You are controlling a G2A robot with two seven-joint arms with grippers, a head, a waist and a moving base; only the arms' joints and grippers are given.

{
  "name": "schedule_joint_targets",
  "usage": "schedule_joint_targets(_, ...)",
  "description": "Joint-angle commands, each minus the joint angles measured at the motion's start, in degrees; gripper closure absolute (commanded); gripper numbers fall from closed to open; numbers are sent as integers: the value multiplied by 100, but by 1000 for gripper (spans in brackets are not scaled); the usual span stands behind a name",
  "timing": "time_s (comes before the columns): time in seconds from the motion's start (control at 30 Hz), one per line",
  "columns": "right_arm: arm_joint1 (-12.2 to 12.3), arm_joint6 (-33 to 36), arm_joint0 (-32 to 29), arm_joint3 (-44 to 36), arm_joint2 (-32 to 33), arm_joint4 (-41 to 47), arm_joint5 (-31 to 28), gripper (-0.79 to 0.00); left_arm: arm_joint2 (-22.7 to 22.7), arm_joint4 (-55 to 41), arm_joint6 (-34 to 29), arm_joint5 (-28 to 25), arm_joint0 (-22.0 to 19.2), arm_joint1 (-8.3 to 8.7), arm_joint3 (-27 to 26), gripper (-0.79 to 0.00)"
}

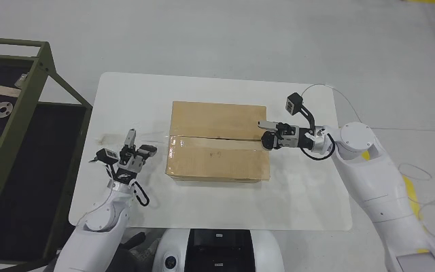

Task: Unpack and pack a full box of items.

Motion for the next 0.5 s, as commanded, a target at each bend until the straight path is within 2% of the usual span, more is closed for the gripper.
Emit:
schedule_joint_targets(0.0,0,0,0,0,0,0,0,-785,40,2,43,52,-81,-20,59,-776)
schedule_joint_targets(0.2,0,0,0,0,0,0,0,-785,54,-122,75,-13,-209,-74,173,-613)
schedule_joint_targets(0.27,0,0,0,0,0,0,0,-785,35,-109,69,-64,-213,-87,198,-717)
schedule_joint_targets(0.3,0,0,0,0,0,0,0,-785,28,-110,73,-86,-217,-95,209,-659)
schedule_joint_targets(0.4,0,0,0,0,0,0,0,-785,13,-163,78,-135,-236,-119,243,-406)
schedule_joint_targets(0.47,0,0,0,0,0,0,0,-785,3,-173,68,-177,-246,-133,263,-357)
